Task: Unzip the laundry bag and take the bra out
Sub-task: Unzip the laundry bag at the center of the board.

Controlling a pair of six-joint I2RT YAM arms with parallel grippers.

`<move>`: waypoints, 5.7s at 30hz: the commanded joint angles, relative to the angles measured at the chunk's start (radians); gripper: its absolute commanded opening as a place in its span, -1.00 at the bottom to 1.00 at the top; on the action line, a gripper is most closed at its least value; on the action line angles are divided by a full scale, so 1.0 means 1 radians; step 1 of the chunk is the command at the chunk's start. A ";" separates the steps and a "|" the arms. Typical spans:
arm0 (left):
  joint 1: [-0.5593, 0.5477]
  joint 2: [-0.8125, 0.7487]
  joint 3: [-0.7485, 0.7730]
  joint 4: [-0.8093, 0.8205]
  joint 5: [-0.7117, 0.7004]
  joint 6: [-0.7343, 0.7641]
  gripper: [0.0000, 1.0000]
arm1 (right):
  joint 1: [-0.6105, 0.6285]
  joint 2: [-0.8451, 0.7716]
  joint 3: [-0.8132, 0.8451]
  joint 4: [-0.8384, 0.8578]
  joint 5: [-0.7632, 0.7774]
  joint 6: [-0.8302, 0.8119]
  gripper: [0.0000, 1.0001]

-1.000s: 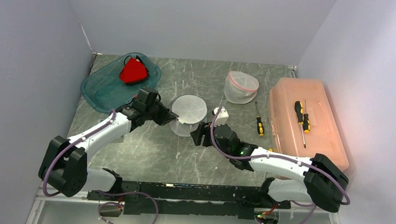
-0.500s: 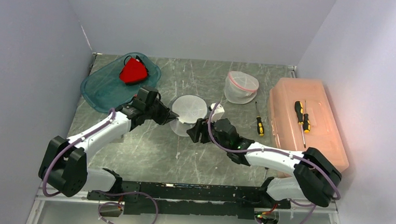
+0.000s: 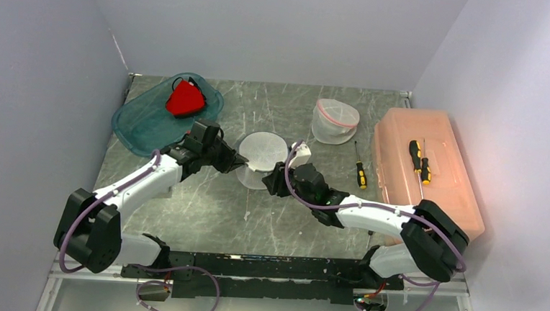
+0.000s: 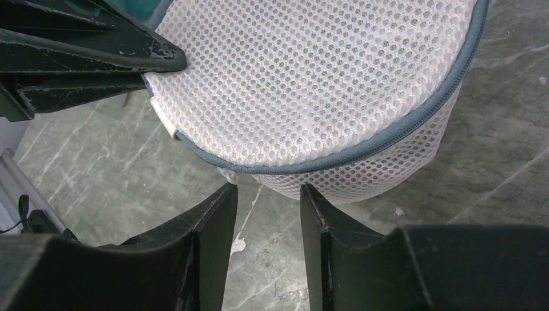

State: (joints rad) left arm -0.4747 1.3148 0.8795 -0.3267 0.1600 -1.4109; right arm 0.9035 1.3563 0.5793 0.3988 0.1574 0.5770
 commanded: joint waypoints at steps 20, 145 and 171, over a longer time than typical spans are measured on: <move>-0.005 0.012 0.026 0.008 0.003 0.001 -0.95 | -0.002 0.027 0.075 0.075 0.019 -0.020 -0.61; -0.140 0.346 0.564 -0.145 0.309 1.029 -0.92 | 0.267 -0.325 -0.055 -0.275 0.380 -0.128 -1.00; -0.215 0.016 -0.040 0.246 0.079 0.278 0.71 | 0.261 -0.183 0.002 -0.230 0.323 -0.021 -1.00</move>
State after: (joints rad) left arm -0.6785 1.2850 0.8291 -0.1932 0.2638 -0.9962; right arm 1.1648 1.1706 0.5247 0.1307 0.5045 0.5449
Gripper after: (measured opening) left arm 0.859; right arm 0.015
